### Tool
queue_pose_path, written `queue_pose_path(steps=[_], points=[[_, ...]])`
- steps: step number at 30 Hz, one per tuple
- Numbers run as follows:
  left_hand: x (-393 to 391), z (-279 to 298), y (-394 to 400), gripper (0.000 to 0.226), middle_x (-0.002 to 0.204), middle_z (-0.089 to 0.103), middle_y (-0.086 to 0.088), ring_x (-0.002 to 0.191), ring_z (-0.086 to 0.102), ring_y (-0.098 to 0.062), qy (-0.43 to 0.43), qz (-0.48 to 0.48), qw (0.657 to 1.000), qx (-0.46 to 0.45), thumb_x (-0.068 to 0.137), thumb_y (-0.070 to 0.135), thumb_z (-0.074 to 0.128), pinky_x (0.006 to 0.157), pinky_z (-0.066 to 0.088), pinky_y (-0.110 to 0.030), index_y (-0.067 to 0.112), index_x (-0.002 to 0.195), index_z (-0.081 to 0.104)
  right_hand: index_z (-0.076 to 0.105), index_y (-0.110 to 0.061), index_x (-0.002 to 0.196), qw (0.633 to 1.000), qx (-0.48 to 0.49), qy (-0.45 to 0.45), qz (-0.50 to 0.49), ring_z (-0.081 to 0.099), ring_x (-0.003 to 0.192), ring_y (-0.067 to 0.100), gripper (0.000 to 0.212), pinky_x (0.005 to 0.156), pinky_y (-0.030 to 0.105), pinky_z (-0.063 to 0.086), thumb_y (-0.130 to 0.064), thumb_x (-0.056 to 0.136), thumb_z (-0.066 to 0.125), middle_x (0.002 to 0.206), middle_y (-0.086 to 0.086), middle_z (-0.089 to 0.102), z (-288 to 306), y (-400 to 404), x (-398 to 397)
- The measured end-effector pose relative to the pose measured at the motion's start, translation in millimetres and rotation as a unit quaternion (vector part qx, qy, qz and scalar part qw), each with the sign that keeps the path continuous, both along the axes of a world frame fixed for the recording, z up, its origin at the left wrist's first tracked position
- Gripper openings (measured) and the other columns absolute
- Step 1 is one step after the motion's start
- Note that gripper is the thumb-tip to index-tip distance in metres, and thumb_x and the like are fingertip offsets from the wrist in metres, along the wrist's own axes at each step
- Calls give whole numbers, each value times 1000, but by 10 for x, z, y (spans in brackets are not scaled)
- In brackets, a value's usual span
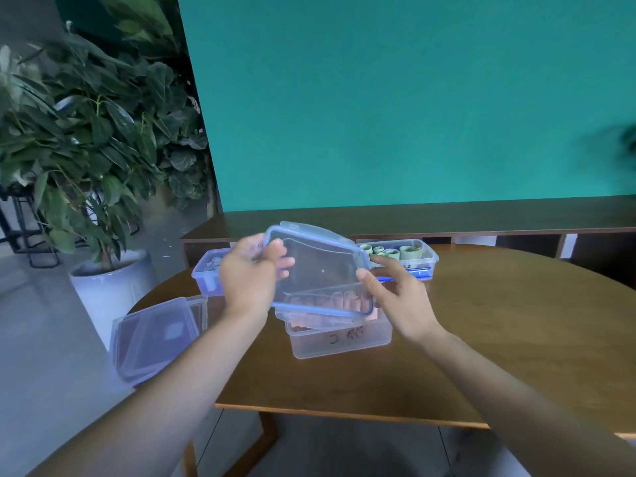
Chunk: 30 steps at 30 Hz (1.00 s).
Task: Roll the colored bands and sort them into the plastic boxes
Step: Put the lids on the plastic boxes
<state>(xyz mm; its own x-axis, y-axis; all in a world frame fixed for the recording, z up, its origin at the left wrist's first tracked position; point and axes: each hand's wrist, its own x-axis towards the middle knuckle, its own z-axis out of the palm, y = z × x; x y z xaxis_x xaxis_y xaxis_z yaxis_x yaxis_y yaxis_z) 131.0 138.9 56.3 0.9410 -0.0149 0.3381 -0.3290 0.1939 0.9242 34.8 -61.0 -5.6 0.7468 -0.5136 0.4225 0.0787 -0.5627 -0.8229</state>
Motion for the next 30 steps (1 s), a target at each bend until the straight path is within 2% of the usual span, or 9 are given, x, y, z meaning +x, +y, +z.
queue_pose_path(steps=[5, 7, 9, 12, 14, 16, 21, 24, 30], points=[[275, -355, -199, 25, 83, 72, -5, 65, 74, -17, 113, -16, 991, -70, 95, 8, 67, 56, 58, -23, 11, 118, 57, 58, -19, 136, 996, -47, 53, -59, 62, 97, 15, 64, 83, 27, 45, -56, 85, 72, 126, 0, 60, -156, -299, 277], [365, -468, -271, 26, 84, 72, -7, 64, 74, -18, 139, -20, 987, -76, 95, 6, 67, 54, 57, -22, 8, 118, 56, 59, -18, 135, 994, -31, 77, -68, 62, 102, 20, 64, 86, 31, 48, -55, 85, 73, 117, 3, 64, -233, -401, 334], [445, -579, -324, 23, 87, 72, -7, 65, 75, -19, 147, -16, 987, -55, 95, 6, 67, 55, 58, -24, 2, 116, 59, 62, -15, 129, 993, -21, 88, -77, 63, 104, 21, 57, 84, 30, 48, -51, 86, 74, 98, -3, 67, -287, -478, 361], [521, -740, -376, 24, 86, 73, 4, 75, 76, -18, 141, 17, 990, 0, 93, 11, 70, 69, 61, -33, 6, 116, 64, 70, -16, 112, 991, -10, 105, -77, 65, 86, 12, 39, 69, 17, 45, -45, 88, 74, 93, -7, 71, -329, -528, 391], [542, -789, -366, 30, 91, 73, 13, 93, 74, -17, 96, 60, 987, 115, 93, 23, 72, 89, 57, -35, 13, 121, 66, 74, -23, 93, 991, -18, 116, -71, 63, 77, 2, 21, 59, 7, 41, -44, 88, 74, 93, -5, 75, -358, -559, 416], [541, -820, -334, 36, 111, 70, 5, 112, 65, -20, 56, 92, 964, 243, 94, 32, 68, 99, 46, -30, 17, 126, 64, 75, -25, 92, 990, -23, 123, -67, 62, 77, 0, 22, 58, 7, 41, -46, 87, 75, 94, -6, 73, -363, -573, 438], [560, -990, -303, 38, 124, 67, -4, 121, 56, -28, 30, 93, 940, 326, 95, 36, 63, 102, 46, -41, 17, 128, 63, 73, -20, 108, 986, -57, 133, -89, 64, 94, 16, 39, 75, 28, 47, -52, 88, 70, 102, -3, 71, -439, -621, 490], [534, -1037, -302, 41, 129, 65, -3, 124, 54, -28, 29, 90, 936, 338, 95, 35, 62, 105, 44, -43, 15, 131, 63, 73, -20, 108, 985, -62, 128, -99, 64, 95, 18, 36, 79, 30, 49, -50, 89, 67, 102, -1, 70, -469, -622, 492], [522, -1009, -297, 46, 129, 64, -7, 123, 53, -29, 15, 70, 921, 384, 94, 36, 62, 105, 43, -43, 12, 133, 61, 74, -15, 105, 988, -31, 105, -111, 62, 91, 17, 23, 73, 24, 42, -33, 93, 68, 100, 1, 71, -414, -595, 444]])
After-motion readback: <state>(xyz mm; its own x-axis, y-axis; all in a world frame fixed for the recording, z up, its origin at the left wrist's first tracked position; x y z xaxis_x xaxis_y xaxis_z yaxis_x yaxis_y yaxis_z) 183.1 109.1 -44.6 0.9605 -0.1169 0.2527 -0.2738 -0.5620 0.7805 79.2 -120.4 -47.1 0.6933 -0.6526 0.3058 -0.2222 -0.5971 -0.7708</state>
